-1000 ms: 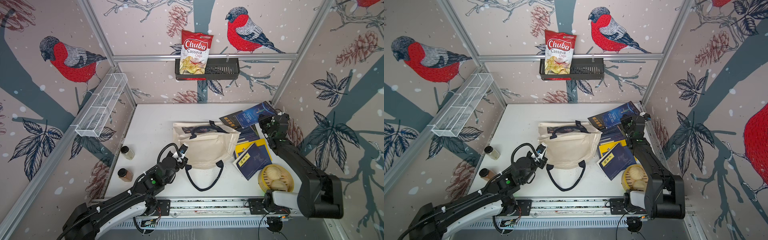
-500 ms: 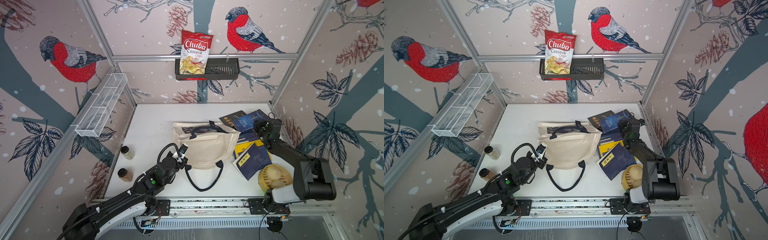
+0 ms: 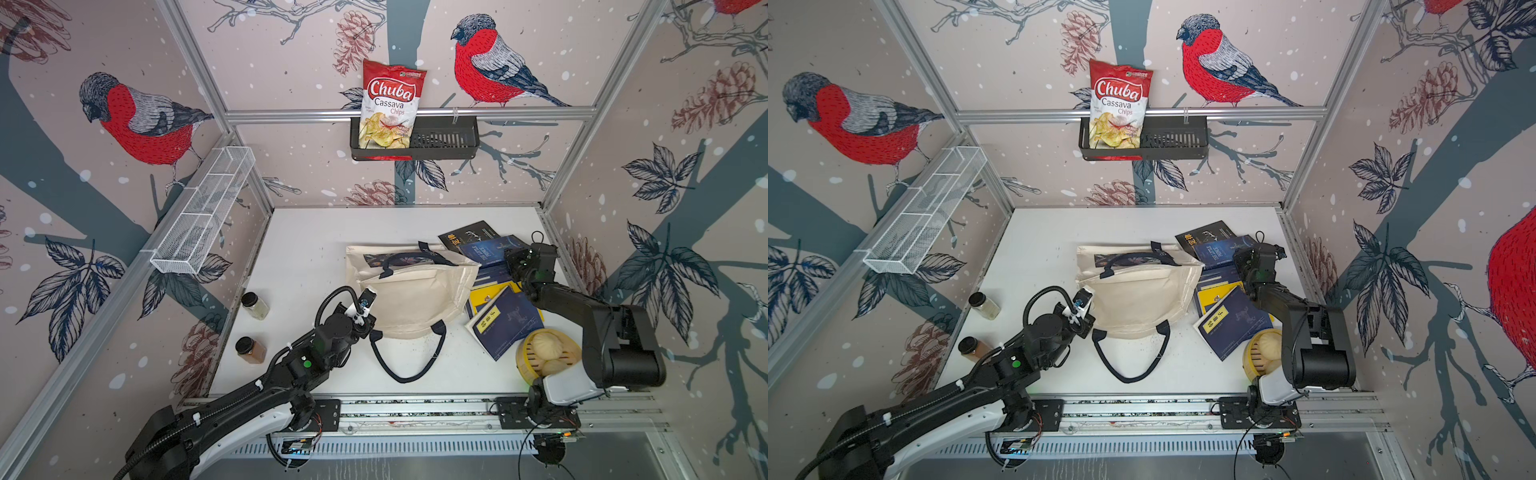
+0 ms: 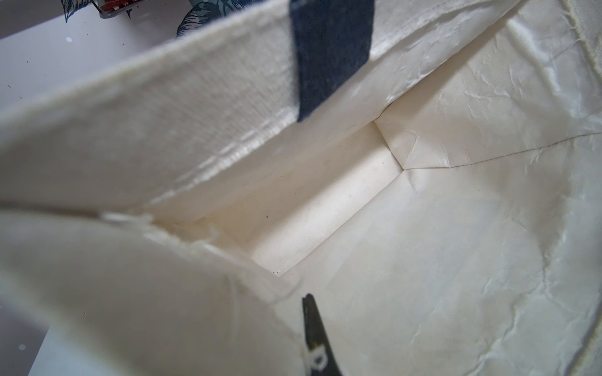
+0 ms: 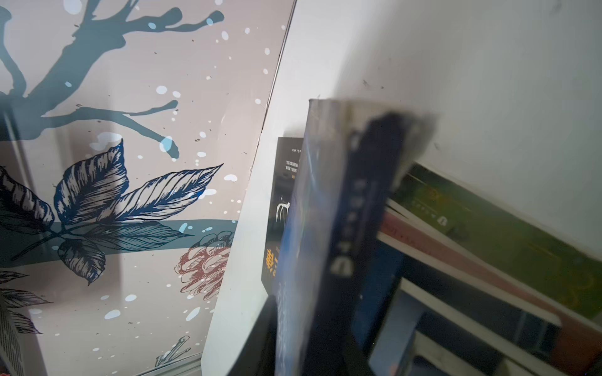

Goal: Take out the books from the canvas bag
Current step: Place the book on the book.

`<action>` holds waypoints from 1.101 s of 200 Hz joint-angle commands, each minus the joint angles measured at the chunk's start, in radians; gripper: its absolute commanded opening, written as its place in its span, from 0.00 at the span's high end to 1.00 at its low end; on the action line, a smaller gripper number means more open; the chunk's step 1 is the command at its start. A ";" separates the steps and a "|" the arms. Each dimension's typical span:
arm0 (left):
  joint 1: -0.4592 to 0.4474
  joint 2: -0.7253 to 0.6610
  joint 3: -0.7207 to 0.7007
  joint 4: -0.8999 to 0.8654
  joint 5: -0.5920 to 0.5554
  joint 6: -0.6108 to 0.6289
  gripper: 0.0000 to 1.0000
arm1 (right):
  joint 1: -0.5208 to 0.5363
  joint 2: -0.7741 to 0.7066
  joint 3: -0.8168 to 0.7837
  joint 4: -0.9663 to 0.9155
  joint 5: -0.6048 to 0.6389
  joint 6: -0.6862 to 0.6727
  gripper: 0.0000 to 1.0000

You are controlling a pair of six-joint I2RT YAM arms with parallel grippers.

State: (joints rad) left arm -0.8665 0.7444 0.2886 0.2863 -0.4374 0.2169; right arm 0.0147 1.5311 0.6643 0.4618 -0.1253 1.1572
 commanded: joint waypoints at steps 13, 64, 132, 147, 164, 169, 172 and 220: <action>0.000 0.002 0.010 0.035 0.008 0.004 1.00 | 0.007 -0.023 -0.025 0.009 -0.011 0.006 0.55; 0.000 0.005 0.009 0.035 0.008 0.003 1.00 | 0.006 -0.136 -0.028 -0.148 0.061 0.003 0.36; 0.001 -0.003 0.007 0.055 0.062 -0.008 1.00 | 0.186 -0.451 -0.056 -0.338 0.223 -0.029 0.23; 0.002 -0.002 0.009 0.059 0.066 -0.015 1.00 | 0.364 -0.517 -0.065 -0.376 0.324 -0.010 0.16; 0.005 0.001 0.012 0.057 0.068 -0.021 1.00 | 0.550 -0.584 -0.089 -0.418 0.442 0.051 0.14; 0.006 0.001 0.014 0.057 0.069 -0.024 1.00 | 0.599 -0.601 -0.100 -0.429 0.476 0.075 0.14; 0.007 0.002 0.015 0.055 0.067 -0.026 1.00 | 0.628 -0.613 -0.108 -0.434 0.496 0.090 0.14; 0.017 0.029 0.029 0.048 0.051 -0.057 1.00 | 1.023 -0.792 -0.141 -0.610 0.775 0.275 0.06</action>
State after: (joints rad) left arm -0.8547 0.7589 0.2996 0.2993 -0.3893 0.1875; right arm 0.8921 0.7872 0.5224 -0.0288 0.4358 1.3018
